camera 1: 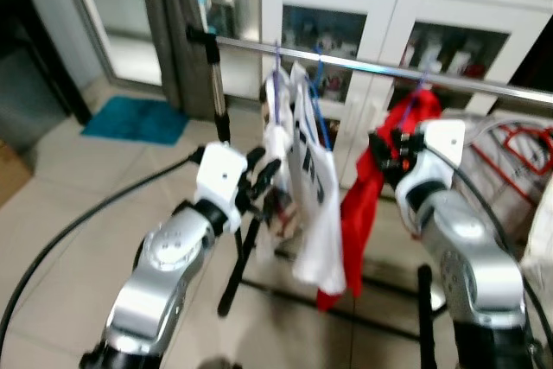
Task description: Hang hanger
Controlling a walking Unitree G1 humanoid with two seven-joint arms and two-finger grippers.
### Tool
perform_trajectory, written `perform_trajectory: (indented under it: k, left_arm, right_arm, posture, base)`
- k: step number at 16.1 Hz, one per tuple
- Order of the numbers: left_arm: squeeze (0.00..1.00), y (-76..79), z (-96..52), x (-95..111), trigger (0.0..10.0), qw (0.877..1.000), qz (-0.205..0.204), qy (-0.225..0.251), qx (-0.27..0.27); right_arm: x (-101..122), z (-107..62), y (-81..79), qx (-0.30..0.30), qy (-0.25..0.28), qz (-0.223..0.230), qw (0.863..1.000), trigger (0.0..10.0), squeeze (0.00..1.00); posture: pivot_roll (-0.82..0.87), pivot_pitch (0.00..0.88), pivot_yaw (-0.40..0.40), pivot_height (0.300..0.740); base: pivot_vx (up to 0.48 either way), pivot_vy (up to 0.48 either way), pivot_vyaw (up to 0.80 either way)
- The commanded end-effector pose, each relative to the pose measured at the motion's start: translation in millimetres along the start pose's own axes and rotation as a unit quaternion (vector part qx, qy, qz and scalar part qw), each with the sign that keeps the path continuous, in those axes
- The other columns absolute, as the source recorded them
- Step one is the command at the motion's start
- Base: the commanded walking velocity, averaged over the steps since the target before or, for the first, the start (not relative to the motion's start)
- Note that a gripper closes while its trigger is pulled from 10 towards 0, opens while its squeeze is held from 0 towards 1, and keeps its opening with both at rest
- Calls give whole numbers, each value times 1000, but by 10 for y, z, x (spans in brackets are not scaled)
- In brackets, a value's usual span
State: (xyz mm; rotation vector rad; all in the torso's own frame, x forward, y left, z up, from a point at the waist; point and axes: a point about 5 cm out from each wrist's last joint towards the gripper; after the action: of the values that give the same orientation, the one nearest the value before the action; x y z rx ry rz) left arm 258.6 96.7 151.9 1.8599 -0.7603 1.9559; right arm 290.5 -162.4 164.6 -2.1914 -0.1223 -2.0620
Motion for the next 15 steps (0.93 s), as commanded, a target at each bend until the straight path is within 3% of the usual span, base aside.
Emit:
perform_trajectory:
  k: [1,4,5,7,12,13,15]
  left_arm:
    - [0,53,13,10,10000,1000,-2,3,-18]
    - [0,77,28,17,10000,999,2,0,-32]
    - [0,71,26,16,10000,1000,1,-1,-30]
    - [0,71,19,12,10000,999,1,-2,-35]
    - [0,190,-36,45,10000,994,-5,-3,-112]
    - [0,194,-35,50,10000,993,-5,-2,-114]
    - [0,193,-27,54,10000,993,-5,-1,-115]
  right_arm:
    - [12,7,42,-15,-5,-6,1000,10000,0]
    - [-25,151,94,-57,-38,16,997,10000,24]
    - [-24,183,106,-65,-42,23,997,10000,1000]
    - [-3,290,141,-82,-46,26,995,10000,1000]
    - [210,705,344,-136,-69,14,988,10000,1000]
    - [245,766,351,-127,-73,34,989,10000,20]
    - [297,842,364,-111,-77,23,990,10000,0]
  posture:
    - [70,24,-6,740]
    - [77,23,-12,740]
    - [76,23,-12,740]
    - [78,24,-12,740]
    - [85,18,-23,740]
    - [85,17,-23,740]
    - [85,13,-29,740]
  base:
    - [0,0,0]
    - [0,0,0]
    - [0,0,0]
    - [0,0,0]
    - [0,0,0]
    - [0,0,0]
    - [0,0,0]
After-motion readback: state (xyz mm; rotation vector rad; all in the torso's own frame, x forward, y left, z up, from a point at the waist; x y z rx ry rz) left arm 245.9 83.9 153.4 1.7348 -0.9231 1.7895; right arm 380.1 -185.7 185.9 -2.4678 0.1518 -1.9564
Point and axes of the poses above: a point about 5 cm out from each wrist's last joint towards the gripper, its own z axis pointing out of the wrist towards the gripper, its own x axis along the axis of the wrist's last joint, y = z × x, and after that the axes turned 3 degrees about z, right-handed
